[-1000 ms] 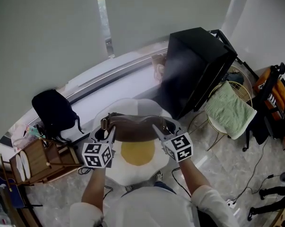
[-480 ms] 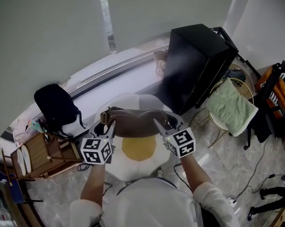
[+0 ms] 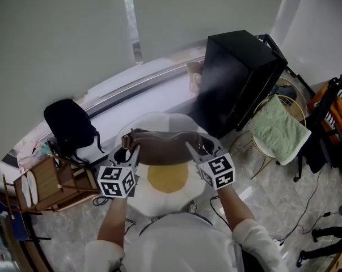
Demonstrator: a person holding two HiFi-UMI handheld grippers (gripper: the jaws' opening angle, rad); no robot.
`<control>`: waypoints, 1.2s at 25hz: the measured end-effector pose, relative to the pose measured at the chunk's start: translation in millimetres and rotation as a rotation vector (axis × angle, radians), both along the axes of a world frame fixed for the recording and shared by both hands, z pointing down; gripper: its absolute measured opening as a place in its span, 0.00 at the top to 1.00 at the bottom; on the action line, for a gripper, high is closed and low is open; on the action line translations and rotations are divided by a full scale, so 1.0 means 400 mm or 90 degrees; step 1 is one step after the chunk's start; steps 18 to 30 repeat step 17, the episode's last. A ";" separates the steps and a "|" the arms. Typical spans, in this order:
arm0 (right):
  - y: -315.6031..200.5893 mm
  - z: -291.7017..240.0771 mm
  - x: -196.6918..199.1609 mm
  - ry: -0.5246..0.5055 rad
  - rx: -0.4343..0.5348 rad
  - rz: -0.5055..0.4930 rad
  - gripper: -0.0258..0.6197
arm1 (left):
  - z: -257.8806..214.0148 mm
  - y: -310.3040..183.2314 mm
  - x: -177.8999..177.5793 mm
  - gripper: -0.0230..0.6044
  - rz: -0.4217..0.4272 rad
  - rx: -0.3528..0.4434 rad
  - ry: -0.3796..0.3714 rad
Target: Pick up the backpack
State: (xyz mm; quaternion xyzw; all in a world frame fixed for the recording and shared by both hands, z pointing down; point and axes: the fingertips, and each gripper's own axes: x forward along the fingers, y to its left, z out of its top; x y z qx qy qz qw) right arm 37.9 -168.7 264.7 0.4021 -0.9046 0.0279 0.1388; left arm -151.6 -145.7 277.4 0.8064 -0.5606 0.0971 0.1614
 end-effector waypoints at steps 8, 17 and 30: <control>0.013 0.001 -0.004 0.001 0.002 0.001 0.70 | -0.001 0.014 -0.004 0.71 -0.002 0.002 -0.001; 0.018 0.007 -0.007 0.002 -0.002 0.004 0.70 | 0.006 0.020 -0.006 0.71 -0.001 -0.004 0.002; 0.018 0.007 -0.007 0.002 -0.002 0.004 0.70 | 0.006 0.020 -0.006 0.71 -0.001 -0.004 0.002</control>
